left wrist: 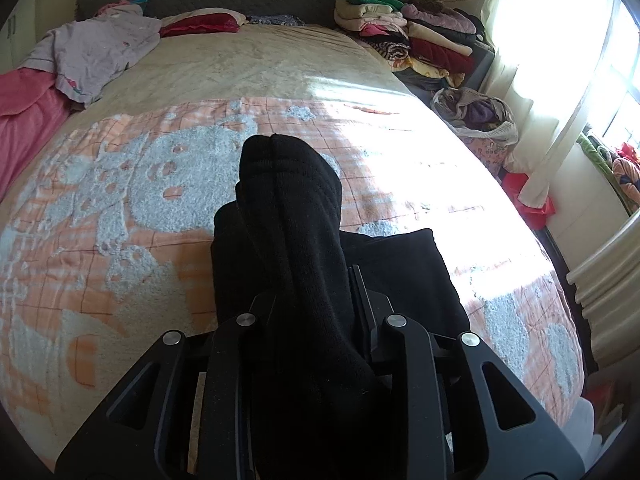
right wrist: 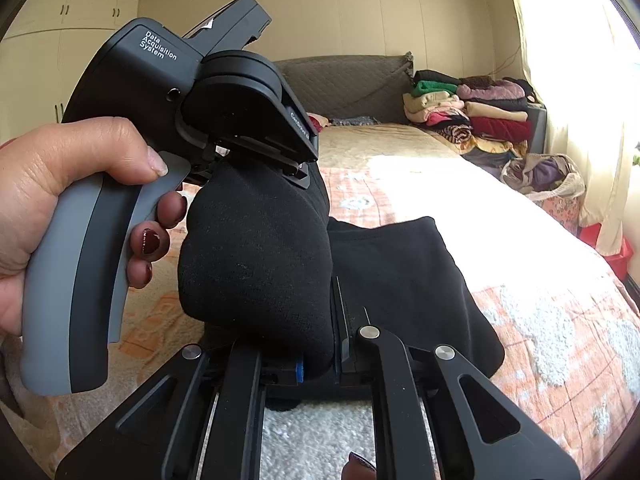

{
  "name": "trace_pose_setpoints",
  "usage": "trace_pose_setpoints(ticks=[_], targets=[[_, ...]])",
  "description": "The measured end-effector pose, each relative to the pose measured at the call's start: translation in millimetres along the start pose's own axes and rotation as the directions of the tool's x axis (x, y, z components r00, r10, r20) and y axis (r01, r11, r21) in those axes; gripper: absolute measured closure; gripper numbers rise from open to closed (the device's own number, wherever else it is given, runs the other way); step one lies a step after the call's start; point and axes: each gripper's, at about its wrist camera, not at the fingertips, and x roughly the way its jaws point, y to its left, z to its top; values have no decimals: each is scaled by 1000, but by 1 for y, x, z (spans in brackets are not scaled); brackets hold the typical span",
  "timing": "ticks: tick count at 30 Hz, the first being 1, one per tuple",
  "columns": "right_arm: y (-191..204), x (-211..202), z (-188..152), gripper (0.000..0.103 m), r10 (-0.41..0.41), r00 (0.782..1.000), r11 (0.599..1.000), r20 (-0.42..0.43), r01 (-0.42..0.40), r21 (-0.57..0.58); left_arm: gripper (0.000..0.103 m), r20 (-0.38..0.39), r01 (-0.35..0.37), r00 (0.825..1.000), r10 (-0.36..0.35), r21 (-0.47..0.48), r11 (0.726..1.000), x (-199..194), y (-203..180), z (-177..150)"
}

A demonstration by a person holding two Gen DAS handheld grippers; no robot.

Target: Fold small clothes

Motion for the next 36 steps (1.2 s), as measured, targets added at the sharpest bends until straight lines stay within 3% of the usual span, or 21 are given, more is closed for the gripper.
trace_pose_setpoints(ticks=[5,8,12,16,26,32,35,36], targets=[[-15,12,-2,94,-9,998,999,-55,12,48,64,-16,39,999,-39,11,999,15,-13,-5],[-31,19,-5,93,19,996,993,-88,-9,118,27,-16,75,997,-75,-7,997,21,-17,-7],[-55,27,-11,86,62,991,972,-122,-32,234,27,16,163,987,-162,-44,986,13,-11,-14],[-73,30,-17,76,117,984,937,-135,-64,342,27,24,152,988,-150,-63,986,8,4,-24],[-83,31,-25,70,107,982,914,-154,-36,405,27,141,257,960,-242,-100,961,-23,41,-41],[-95,30,-19,64,156,974,881,-163,-63,469,27,79,194,980,-185,-120,974,-5,63,-54],[-103,35,-7,55,177,971,871,-163,-77,485,27,36,178,984,-175,-124,976,5,68,-60],[-106,37,-2,46,193,968,867,-162,-91,490,27,25,179,984,-177,-128,976,7,69,-62]])
